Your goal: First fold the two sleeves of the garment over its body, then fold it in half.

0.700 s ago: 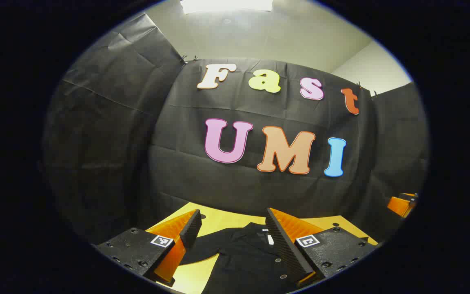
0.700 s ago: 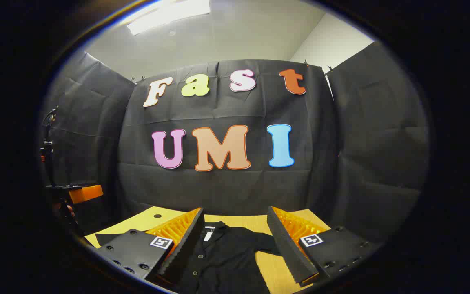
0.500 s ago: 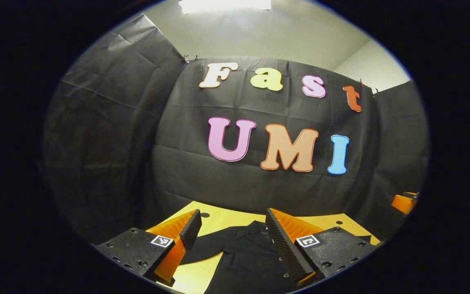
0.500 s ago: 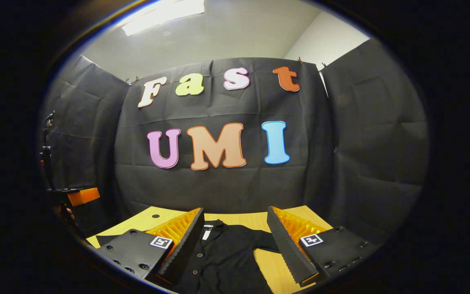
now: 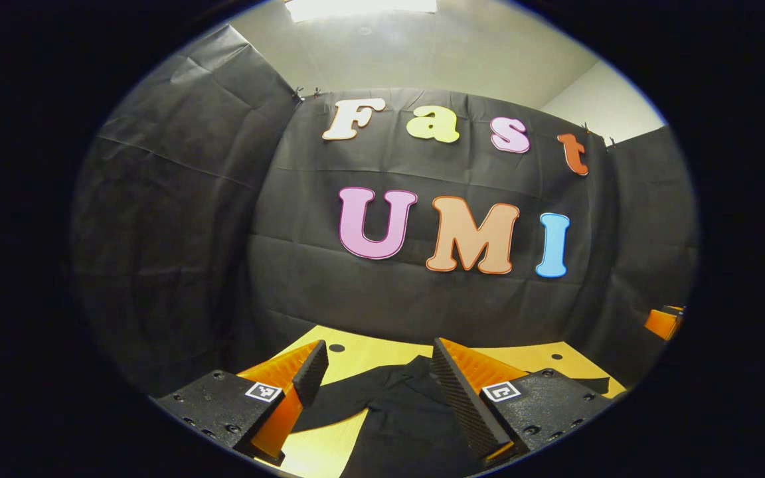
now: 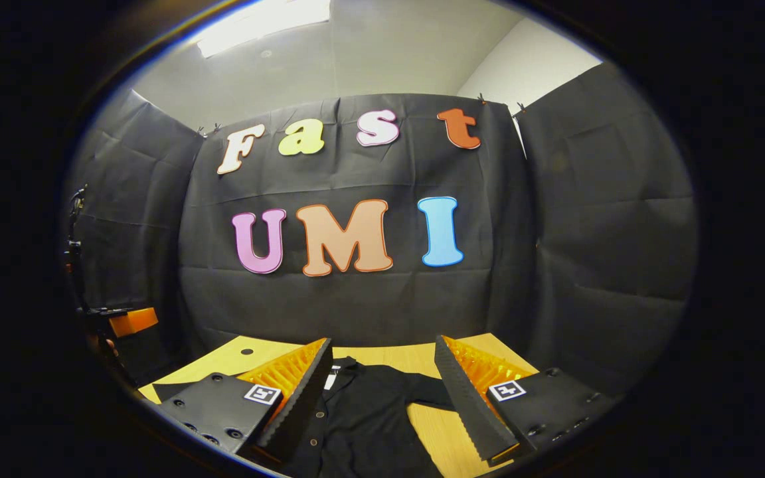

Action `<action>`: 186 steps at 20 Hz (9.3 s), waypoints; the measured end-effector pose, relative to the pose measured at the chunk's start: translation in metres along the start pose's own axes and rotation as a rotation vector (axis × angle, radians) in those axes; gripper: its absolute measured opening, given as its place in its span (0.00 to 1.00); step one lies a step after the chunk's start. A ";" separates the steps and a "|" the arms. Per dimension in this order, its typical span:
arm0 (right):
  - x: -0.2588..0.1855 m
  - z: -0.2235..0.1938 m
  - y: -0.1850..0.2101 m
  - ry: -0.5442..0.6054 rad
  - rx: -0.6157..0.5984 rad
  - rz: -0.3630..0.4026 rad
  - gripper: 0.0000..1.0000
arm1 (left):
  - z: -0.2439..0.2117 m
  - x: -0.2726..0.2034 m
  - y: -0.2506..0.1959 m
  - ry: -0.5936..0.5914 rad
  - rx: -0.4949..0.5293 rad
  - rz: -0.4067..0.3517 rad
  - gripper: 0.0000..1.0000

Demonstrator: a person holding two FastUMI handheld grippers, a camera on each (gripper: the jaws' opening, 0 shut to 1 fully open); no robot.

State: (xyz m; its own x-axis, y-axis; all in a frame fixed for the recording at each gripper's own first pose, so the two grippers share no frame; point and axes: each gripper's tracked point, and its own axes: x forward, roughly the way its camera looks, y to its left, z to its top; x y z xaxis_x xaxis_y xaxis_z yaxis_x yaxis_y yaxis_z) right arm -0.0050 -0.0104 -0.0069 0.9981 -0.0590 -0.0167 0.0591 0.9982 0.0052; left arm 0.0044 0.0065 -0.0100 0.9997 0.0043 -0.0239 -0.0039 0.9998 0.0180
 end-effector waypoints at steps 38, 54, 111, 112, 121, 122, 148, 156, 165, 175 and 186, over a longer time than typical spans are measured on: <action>0.030 -0.024 -0.080 0.083 -0.003 -0.135 0.97 | -0.025 0.002 0.020 0.074 0.066 0.110 0.93; 0.104 -0.121 -0.256 0.313 0.033 -0.396 0.98 | -0.028 -0.003 0.036 0.090 0.095 0.256 0.93; 0.191 -0.284 -0.304 0.646 0.141 -0.385 0.05 | -0.061 -0.015 0.054 0.212 0.055 0.352 0.94; 0.194 -0.273 -0.305 0.625 0.148 -0.389 0.07 | -0.061 -0.017 0.057 0.212 0.048 0.355 0.93; 0.234 -0.138 -0.252 0.385 0.048 -0.289 0.07 | -0.070 -0.034 0.082 0.206 0.006 0.385 0.93; 0.241 -0.123 -0.240 0.356 0.041 -0.264 0.07 | -0.070 -0.035 0.083 0.201 0.000 0.388 0.93; 0.326 -0.121 0.264 0.315 -0.080 0.430 0.05 | -0.072 -0.018 0.156 0.231 -0.009 0.386 0.93; 0.333 -0.214 0.311 0.465 -0.106 0.499 0.07 | -0.073 -0.022 0.192 0.249 -0.014 0.446 0.94; 0.350 -0.237 0.297 0.549 -0.056 0.465 0.98 | -0.098 -0.020 0.185 0.318 -0.025 0.433 0.94; 0.342 -0.199 0.265 0.472 -0.099 0.428 0.98 | -0.124 -0.003 0.185 0.352 -0.027 0.415 0.94; 0.267 -0.149 0.109 0.342 -0.095 0.198 0.98 | -0.211 -0.007 0.211 0.556 -0.076 0.459 0.96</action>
State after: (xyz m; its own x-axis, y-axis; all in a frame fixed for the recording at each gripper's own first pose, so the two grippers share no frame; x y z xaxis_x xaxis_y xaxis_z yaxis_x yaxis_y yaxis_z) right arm 0.2657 0.0839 -0.1599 0.9261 0.1239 -0.3565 -0.1514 0.9872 -0.0502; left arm -0.0080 0.2209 -0.2166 0.7370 0.4125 -0.5354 -0.4424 0.8933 0.0793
